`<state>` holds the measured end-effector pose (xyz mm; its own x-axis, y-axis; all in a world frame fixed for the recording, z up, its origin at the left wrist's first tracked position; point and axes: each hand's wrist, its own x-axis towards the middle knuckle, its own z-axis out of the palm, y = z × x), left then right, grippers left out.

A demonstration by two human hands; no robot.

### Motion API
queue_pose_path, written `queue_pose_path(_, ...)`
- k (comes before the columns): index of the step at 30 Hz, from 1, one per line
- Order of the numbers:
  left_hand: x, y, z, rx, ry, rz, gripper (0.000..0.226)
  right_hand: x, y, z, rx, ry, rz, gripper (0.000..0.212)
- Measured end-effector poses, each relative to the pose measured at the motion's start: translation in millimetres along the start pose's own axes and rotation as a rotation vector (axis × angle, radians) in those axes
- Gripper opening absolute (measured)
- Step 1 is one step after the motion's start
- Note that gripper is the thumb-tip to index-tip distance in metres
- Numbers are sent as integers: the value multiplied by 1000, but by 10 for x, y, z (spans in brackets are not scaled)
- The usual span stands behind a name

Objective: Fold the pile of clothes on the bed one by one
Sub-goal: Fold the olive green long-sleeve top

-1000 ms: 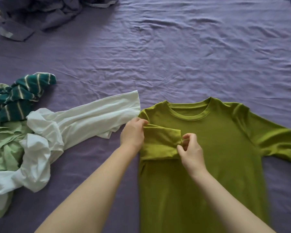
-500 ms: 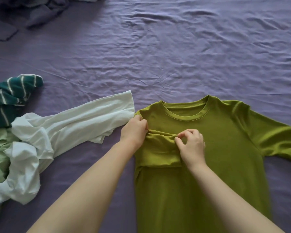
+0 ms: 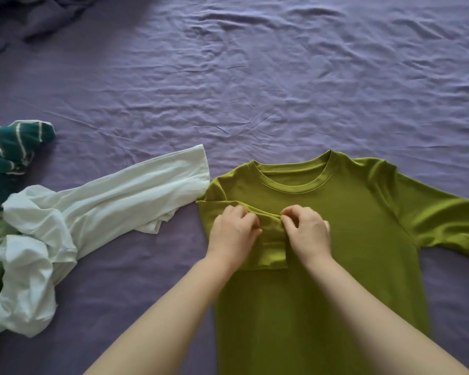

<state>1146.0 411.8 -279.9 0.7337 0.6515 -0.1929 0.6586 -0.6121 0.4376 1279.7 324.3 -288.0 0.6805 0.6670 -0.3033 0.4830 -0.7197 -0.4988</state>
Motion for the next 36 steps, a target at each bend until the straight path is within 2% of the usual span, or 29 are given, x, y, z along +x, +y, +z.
queue_pose_path(2,-130,98,135,6,-54,-11,37,-30,16,-34,112,-22,50,17)
queue_pose_path(5,-306,123,368,177,-220,29,61,-80,52,-60,220,-103,127,18)
queue_pose_path(9,-392,15,468,302,-269,115,64,-94,85,-77,356,-166,195,17)
queue_pose_path(14,-415,-21,480,364,-271,124,70,-68,45,-118,645,-238,290,31)
queue_pose_path(20,-408,6,456,338,-273,107,78,39,-74,-178,1258,-319,463,46)
queue_pose_path(22,-382,21,455,345,-270,107,81,86,-76,-217,1385,-319,518,50)
queue_pose_path(27,-143,-47,351,386,-309,230,91,130,9,-231,1393,-294,570,50)
queue_pose_path(31,69,-103,286,462,-350,350,100,104,152,-222,1154,-258,497,39)
queue_pose_path(36,99,75,374,441,-313,197,96,89,483,-385,979,-295,361,28)
